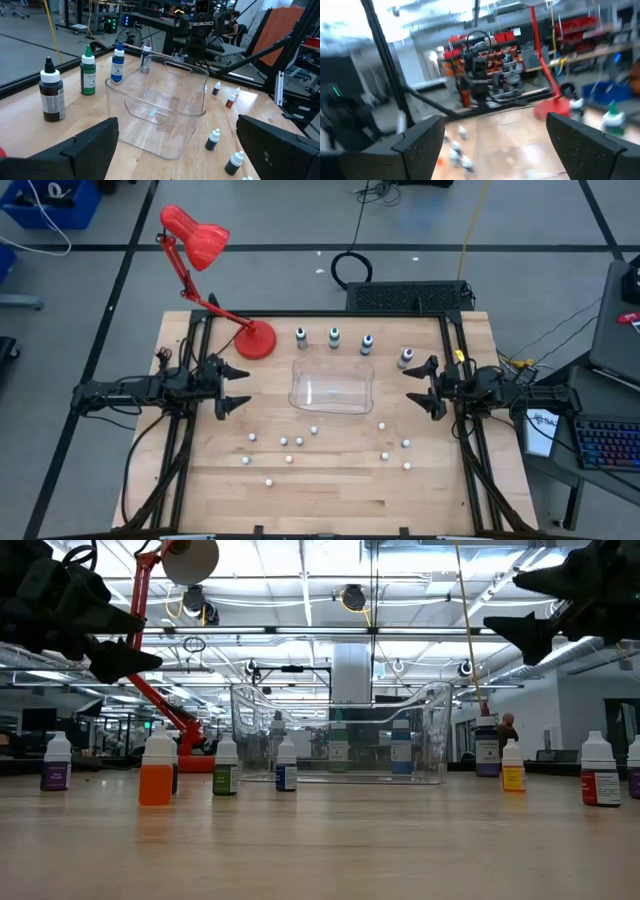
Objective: Pick & Place food coloring
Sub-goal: Put the small purple food coloring bottle in the transparent bin
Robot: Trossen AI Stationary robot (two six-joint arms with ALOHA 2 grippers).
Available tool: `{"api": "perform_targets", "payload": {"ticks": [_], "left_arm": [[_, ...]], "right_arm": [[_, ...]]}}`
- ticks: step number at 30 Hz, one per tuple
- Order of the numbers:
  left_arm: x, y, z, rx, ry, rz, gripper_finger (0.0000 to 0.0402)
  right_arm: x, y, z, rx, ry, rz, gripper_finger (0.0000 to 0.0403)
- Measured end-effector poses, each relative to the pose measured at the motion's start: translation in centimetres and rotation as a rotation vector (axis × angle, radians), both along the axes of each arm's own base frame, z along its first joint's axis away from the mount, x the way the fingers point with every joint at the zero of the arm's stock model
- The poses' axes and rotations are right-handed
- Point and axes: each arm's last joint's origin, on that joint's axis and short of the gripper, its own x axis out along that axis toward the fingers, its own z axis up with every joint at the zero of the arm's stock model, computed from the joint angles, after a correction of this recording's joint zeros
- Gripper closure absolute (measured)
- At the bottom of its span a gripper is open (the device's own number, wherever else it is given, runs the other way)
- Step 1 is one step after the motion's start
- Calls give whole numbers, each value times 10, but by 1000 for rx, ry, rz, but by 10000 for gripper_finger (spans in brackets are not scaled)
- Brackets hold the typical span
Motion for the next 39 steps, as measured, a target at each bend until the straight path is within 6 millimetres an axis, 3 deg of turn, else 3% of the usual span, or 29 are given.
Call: {"api": "perform_targets", "payload": {"ticks": [4,17,25,39], "left_arm": [[0,0,0,0,0,0,2],[0,0,0,0,-1,0,2],[0,0,0,0,0,0,2],[0,0,0,0,0,0,2]], "right_arm": [[0,-1,2,177,-35,12,69],[0,-1,-1,126,1,-14,69],[0,-1,1,198,-23,0,69],[4,-2,-9,155,85,-48,69]]}}
